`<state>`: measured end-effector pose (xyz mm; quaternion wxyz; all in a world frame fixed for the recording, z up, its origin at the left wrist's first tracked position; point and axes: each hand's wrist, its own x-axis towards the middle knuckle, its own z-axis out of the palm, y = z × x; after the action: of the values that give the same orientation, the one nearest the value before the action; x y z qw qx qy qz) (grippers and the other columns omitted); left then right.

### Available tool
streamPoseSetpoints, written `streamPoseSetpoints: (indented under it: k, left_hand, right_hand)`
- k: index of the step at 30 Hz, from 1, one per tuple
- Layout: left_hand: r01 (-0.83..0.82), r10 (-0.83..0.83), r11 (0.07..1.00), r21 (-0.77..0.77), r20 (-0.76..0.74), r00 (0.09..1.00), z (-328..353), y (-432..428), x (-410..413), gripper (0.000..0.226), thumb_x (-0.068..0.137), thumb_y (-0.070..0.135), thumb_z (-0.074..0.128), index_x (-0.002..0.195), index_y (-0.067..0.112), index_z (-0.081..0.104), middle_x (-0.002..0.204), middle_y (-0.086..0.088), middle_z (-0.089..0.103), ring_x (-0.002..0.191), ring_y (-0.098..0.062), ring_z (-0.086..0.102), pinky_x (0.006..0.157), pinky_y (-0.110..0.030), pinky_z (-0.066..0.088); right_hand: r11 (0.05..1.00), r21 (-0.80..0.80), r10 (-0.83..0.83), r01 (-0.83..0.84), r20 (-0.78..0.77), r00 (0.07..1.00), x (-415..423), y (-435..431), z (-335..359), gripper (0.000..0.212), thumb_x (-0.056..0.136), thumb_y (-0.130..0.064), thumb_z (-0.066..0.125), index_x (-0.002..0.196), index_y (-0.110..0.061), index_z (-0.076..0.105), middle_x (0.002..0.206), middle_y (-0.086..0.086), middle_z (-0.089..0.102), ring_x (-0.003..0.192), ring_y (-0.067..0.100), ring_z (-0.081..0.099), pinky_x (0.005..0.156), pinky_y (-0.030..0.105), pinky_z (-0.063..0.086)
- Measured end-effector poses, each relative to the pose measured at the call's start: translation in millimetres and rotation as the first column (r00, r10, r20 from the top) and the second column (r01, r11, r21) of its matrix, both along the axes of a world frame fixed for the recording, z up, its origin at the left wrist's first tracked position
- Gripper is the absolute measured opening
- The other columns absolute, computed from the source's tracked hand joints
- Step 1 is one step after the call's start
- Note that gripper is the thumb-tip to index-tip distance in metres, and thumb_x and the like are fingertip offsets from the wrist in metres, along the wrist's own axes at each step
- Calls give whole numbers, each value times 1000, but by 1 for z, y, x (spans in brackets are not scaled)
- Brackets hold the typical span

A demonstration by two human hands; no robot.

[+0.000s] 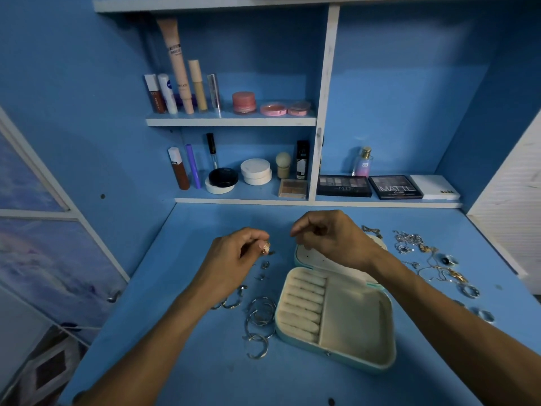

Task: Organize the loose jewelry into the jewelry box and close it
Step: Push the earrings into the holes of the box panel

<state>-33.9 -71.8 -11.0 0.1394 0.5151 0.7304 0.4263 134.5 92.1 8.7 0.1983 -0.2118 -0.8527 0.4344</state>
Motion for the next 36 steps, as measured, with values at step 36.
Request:
streamPoseSetpoints:
  k: [36]
  left_hand:
    - [205,-241,970,130,402,883,10,39,58,24,91,12,73,110,26,71,98,0,77,96,-14,72,88,-29,57]
  right_hand:
    - [949,-313,-67,34,-93,993,62,4,0,10,90,-9,72,98,-10,80,90,11,76,75,15,66,79,29,55]
